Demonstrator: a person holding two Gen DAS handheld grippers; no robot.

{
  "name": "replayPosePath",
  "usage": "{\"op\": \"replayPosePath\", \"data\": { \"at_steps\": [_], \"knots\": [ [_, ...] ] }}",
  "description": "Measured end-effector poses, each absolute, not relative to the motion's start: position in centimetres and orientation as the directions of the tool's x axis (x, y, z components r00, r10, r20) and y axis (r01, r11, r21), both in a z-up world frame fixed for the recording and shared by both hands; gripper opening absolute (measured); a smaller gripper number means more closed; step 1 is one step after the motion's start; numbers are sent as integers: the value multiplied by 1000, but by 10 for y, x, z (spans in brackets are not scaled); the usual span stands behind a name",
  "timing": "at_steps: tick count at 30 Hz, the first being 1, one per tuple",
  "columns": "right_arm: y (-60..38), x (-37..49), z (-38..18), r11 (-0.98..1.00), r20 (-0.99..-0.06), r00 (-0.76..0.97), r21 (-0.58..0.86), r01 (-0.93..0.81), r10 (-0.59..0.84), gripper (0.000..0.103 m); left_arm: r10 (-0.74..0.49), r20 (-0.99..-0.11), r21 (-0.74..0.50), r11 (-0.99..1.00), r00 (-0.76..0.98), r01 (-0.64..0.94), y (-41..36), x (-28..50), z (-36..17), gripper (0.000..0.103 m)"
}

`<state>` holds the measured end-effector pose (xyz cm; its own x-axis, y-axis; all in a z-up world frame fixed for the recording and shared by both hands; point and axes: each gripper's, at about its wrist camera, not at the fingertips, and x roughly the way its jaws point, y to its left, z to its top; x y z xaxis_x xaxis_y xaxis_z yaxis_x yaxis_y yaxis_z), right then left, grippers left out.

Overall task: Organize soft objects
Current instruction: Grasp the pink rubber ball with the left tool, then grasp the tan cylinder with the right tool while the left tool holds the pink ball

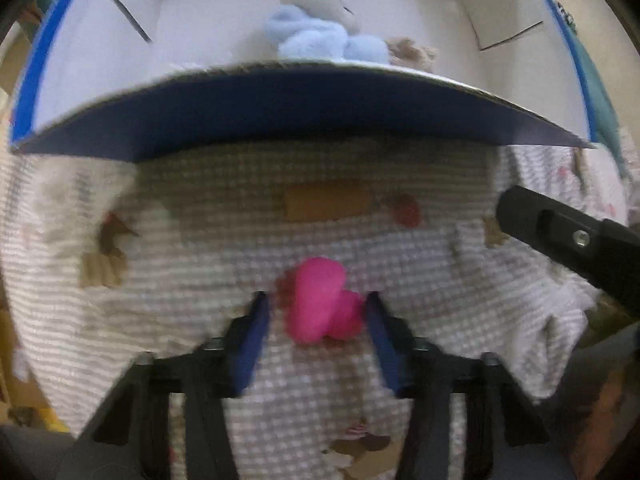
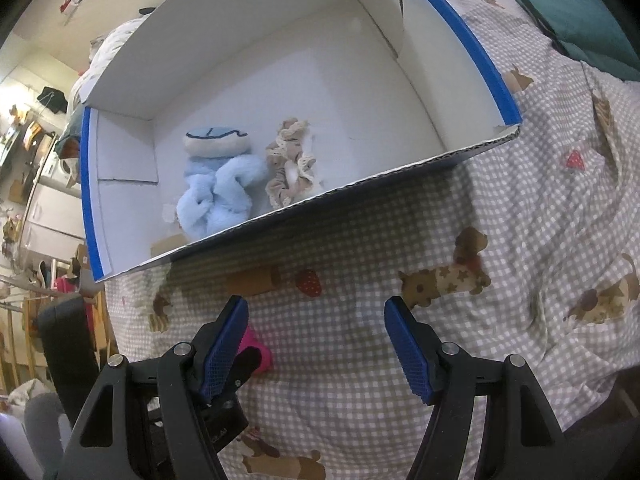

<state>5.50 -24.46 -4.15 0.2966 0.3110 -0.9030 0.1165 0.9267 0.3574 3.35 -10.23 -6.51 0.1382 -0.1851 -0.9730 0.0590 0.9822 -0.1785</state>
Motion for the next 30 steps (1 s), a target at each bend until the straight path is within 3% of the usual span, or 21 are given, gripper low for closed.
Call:
{"op": "replayPosePath", "data": {
  "at_steps": [7,10,26,30],
  "knots": [
    [-229,60,-45,936,-908,285,344,82,308,74,-130,-978,-120,990,161,71,-102,26,-58,34],
    [-225,60,-47,938,-910,282,339,77,305,74,-114,-979,-111,993,172,26,-82,22,-47,18],
    [-208,69,-71,931,-911,235,361,55,339,74,-88,-945,-144,977,314,-160,11,10,11,18],
    [-182,80,-93,956,-941,182,293,12,287,74,-86,-944,-148,974,319,-173,7,16,9,17]
  ]
}}
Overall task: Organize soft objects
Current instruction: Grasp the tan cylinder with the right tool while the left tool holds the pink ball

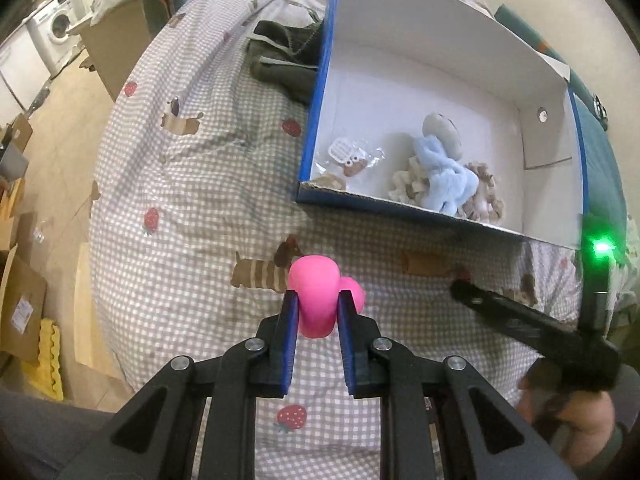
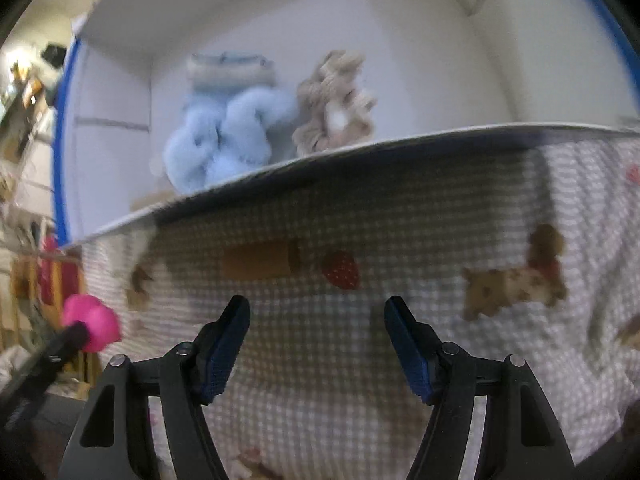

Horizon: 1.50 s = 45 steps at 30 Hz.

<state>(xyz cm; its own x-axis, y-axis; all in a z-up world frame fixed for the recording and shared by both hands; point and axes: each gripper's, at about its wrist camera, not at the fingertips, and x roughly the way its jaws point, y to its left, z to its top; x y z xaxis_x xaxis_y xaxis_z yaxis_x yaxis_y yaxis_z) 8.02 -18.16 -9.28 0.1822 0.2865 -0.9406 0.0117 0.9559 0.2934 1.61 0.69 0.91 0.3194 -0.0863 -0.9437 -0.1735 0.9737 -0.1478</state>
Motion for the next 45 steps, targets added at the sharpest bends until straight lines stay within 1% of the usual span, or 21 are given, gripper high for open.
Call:
{"op": "replayPosePath", "data": {
  "at_steps": [8,12,13,14,15,17,18,19,20,21,26,31,35,38,42,43,45],
  "knots": [
    [-124,98,-110,977,-949,242,183,-106,204,74,-94,-945,-159,969,313,-187,6,18,8,17],
    [-109,102,-118,984,-957,250,121,-130,150,73,-98,-948,-162,968,303,-194,5,20,6,18],
    [-105,101,-118,984,-956,254,112,-136,144,69,-99,-948,-163,967,301,-195,5,21,6,17],
    [-103,101,-118,984,-956,256,105,-144,139,58,-98,-949,-161,967,300,-195,5,21,5,17],
    [-102,101,-118,983,-956,256,106,-152,142,52,-96,-949,-160,968,300,-195,4,21,5,17],
    [-98,100,-118,981,-956,256,105,-163,145,46,-92,-950,-155,968,298,-197,3,22,4,17],
    [-98,101,-118,980,-955,258,105,-167,147,45,-91,-950,-154,968,298,-197,3,22,3,17],
    [-97,100,-118,980,-954,262,105,-172,148,38,-89,-951,-152,968,296,-198,3,23,2,17],
    [-97,99,-117,979,-952,267,104,-175,149,13,-87,-952,-150,968,295,-199,3,23,2,18],
    [-97,99,-116,976,-951,263,116,-183,163,11,-86,-952,-149,968,294,-201,3,24,1,17],
    [-96,93,-109,972,-945,277,119,-200,173,10,-73,-953,-137,969,292,-205,4,25,-2,17],
    [-109,86,-99,968,-930,290,180,-177,226,10,-58,-953,-127,968,296,-219,8,24,-3,17],
    [-128,75,-85,955,-911,289,262,-142,293,10,-39,-953,-112,966,300,-232,15,20,-2,17],
    [-138,68,-75,949,-904,296,271,-162,309,10,-33,-952,-112,963,305,-245,18,18,0,17],
    [-151,60,-58,927,-872,314,343,-151,374,10,-27,-946,-113,962,322,-250,19,17,4,17],
    [-173,57,-46,916,-857,324,374,-147,402,10,-28,-943,-117,961,331,-252,20,15,8,17],
    [-180,49,-24,885,-817,344,445,-137,464,10,-44,-938,-136,959,345,-250,21,12,16,17]
  ]
}}
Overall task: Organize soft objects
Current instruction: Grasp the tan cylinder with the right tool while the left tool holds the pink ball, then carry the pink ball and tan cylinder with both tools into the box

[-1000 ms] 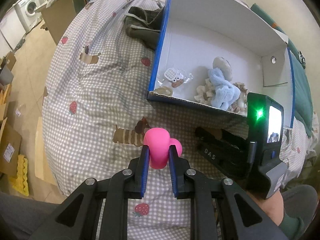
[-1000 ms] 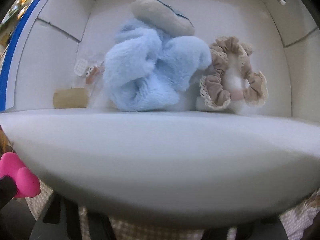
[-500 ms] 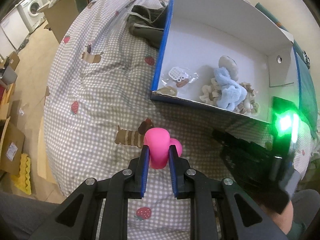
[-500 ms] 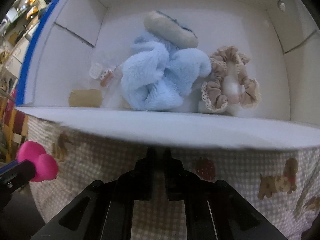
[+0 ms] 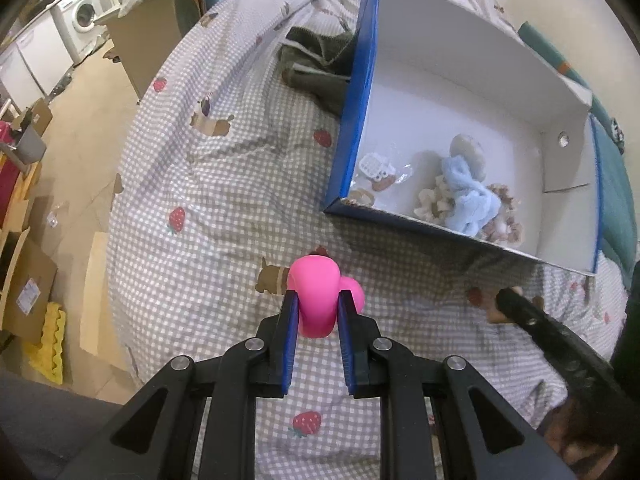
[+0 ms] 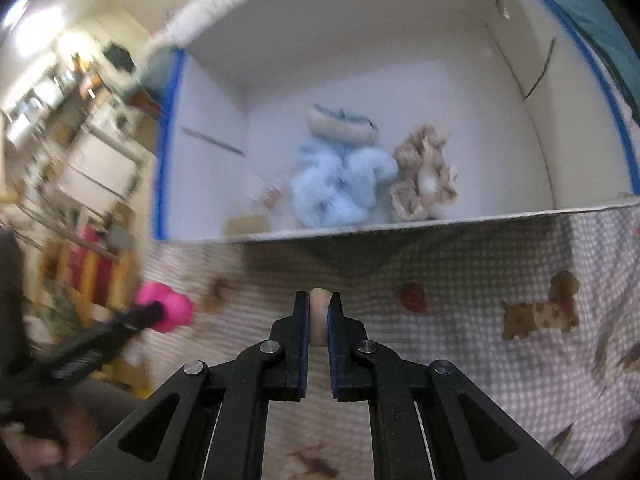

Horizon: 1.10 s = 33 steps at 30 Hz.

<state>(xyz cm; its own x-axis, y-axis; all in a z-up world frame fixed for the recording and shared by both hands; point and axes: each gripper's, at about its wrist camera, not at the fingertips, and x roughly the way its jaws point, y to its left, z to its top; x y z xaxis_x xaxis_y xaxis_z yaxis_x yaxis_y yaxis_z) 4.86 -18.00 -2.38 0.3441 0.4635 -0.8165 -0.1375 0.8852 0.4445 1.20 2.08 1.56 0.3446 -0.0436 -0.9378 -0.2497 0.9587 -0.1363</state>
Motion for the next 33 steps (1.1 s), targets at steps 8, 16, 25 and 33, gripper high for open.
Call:
{"op": "replayPosePath", "data": {
  "at_steps": [8,16,25,33],
  "knots": [
    [-196,40,51,828,-715,422,516,-220,558,10,-59,-894,-177,957,444,-230,21,15,64,17],
    [-200,68,85,845,-686,498,476,-244,531,10,-31,-872,-141,972,489,-189,15,44,89,17],
    [-213,106,69,884,-705,540,423,-198,459,10,-9,-864,-83,989,503,-124,-10,82,92,17],
    [-219,127,24,912,-773,495,395,-114,396,10,9,-869,-27,998,496,-65,-39,122,70,17]
  ]
}}
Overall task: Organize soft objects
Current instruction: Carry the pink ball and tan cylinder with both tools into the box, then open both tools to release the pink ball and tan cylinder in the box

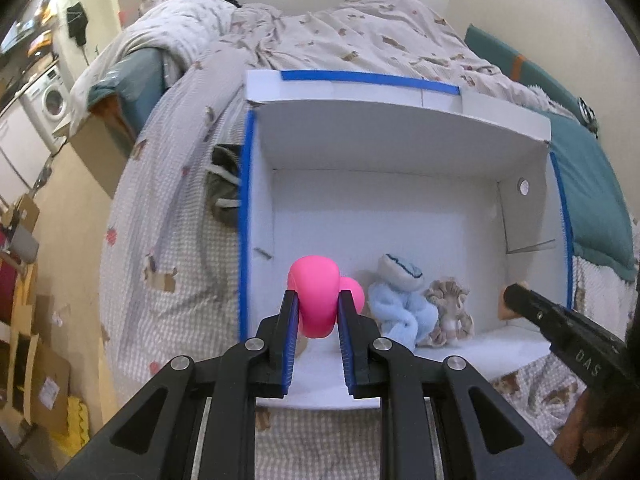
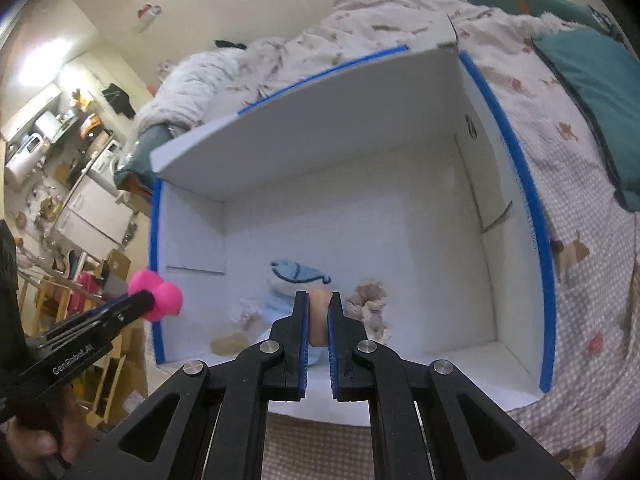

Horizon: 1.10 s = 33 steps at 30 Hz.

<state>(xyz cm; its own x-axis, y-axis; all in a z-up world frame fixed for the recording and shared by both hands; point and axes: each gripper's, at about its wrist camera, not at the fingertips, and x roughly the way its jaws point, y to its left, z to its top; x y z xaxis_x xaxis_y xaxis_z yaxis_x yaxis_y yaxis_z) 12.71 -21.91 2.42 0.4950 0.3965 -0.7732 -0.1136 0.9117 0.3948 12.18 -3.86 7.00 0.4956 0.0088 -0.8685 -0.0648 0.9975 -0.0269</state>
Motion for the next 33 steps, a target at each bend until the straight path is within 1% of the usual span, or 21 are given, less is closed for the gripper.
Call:
{"op": "replayPosePath", "data": {
  "at_steps": [4,8,9,13,20,27,33],
  "knots": [
    [-215,131,15,919,-792,476,379,-107,382,10,9,-866,-15,999,500,-44,-46,129,49,17],
    [-209,132,8,921,-805,454,374,-112,382,10,-64,-875,-85,996,479,-22,-48,127,34,17],
    [-207,132,7,922,-808,449,371,-115,381,10,-69,-871,-82,997,487,-6,-51,127,34,17],
    [-202,133,1,923,-819,430,367,-116,380,10,-25,-844,-25,1000,536,8,-56,124,40,17],
    [-196,133,-6,931,-838,409,346,-114,361,10,-42,-851,-74,996,524,-41,-45,128,31,17],
    [-199,136,-11,936,-849,399,339,-91,346,10,-43,-861,-77,996,507,-46,-44,129,24,18],
    [-200,138,-13,939,-853,398,332,-85,338,11,-26,-866,-53,998,499,-40,-48,129,21,18]
  ]
}}
